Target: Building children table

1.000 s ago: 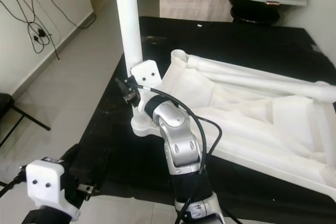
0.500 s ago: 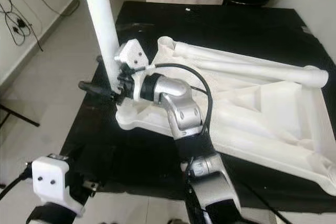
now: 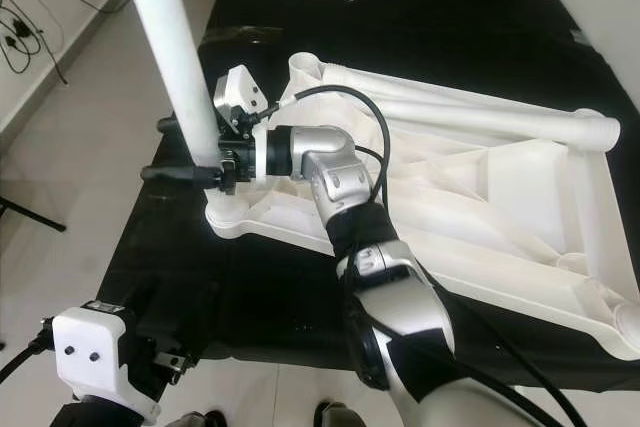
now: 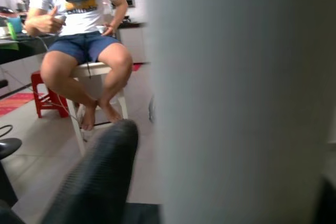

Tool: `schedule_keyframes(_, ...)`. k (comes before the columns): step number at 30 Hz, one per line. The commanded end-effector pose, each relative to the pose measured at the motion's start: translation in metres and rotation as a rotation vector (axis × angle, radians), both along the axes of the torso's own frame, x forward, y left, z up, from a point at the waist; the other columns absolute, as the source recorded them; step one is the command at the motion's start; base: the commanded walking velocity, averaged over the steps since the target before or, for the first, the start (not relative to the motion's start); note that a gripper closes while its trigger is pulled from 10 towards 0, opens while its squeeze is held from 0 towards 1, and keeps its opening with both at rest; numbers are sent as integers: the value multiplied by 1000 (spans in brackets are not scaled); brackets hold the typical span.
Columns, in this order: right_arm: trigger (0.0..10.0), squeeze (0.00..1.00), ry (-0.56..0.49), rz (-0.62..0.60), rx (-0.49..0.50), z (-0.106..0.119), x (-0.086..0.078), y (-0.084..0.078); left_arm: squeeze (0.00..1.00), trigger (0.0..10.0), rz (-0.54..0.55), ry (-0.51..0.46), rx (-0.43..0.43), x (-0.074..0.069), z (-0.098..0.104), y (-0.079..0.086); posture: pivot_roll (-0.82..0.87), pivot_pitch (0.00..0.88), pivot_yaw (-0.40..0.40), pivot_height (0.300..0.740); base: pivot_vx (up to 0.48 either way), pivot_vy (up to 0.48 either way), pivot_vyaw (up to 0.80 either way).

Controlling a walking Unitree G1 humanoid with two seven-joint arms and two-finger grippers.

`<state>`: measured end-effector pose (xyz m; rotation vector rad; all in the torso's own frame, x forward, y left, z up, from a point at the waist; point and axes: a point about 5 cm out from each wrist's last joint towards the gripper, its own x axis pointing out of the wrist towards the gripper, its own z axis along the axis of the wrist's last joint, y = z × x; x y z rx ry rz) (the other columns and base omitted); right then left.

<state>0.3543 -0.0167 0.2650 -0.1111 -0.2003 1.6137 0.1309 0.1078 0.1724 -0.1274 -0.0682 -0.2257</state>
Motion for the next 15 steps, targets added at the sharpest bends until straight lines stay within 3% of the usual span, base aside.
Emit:
schedule_keyframes(1, 0, 0, -1, 97, -3, -2, -7, 13, 0, 10000, 6, 7, 11, -3, 0, 1, 170, 262, -38, 740, 0, 0, 0)
schedule_keyframes(9, 0, 0, -3, 82, 18, 0, -2, 6, 0, 10000, 8, 9, 12, -3, 1, 1, 162, 265, -36, 740, 0, 0, 0)
schedule_keyframes(12, 0, 0, -17, 11, 52, 1, 2, -5, 0, 10000, 8, 9, 11, -3, 1, 1, 151, 262, -35, 740, 0, 0, 0)
schedule_keyframes(14, 0, 0, -37, -144, 61, -5, 4, -26, 0, 10000, 7, 6, 9, -2, 1, 0, 135, 251, -51, 740, 0, 0, 0)
schedule_keyframes(15, 0, 0, -37, -144, 61, -5, 4, -26, 0, 10000, 7, 6, 9, -2, 1, 0, 135, 251, -51, 740, 0, 0, 0)
